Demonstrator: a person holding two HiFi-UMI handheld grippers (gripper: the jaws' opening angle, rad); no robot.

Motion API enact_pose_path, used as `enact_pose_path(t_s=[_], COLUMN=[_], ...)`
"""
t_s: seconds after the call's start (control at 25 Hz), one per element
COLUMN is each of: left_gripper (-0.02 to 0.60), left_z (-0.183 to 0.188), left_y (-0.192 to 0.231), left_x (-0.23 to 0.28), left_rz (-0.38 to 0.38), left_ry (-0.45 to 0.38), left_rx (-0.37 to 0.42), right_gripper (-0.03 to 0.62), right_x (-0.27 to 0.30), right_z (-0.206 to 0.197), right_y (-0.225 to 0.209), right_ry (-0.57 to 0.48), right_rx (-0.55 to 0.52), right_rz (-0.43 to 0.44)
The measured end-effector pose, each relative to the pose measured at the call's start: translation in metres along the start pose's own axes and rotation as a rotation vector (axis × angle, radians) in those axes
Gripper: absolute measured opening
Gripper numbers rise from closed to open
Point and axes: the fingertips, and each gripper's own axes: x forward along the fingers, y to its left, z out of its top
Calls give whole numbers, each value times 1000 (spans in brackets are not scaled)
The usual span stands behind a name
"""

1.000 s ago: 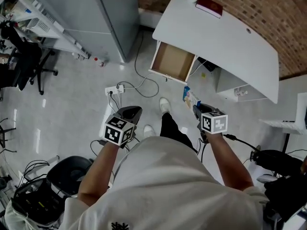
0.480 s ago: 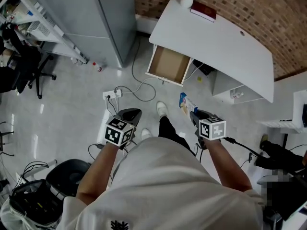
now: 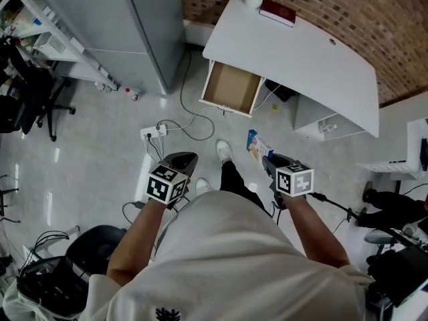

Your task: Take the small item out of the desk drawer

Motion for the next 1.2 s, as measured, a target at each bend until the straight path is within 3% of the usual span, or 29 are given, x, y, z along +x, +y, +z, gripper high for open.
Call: enact_pose_path(t_s=[1.2], left_gripper=[28], left_z=[-17], left_y=[5], left_x=[13], left_rz=[21], left_ry=[16], left_rx=[-32], right_gripper=[109], right_x=[17], right_z=[0], right_y=[-4], right_ry=[-1], right_rx=[-1], right_rz=[28])
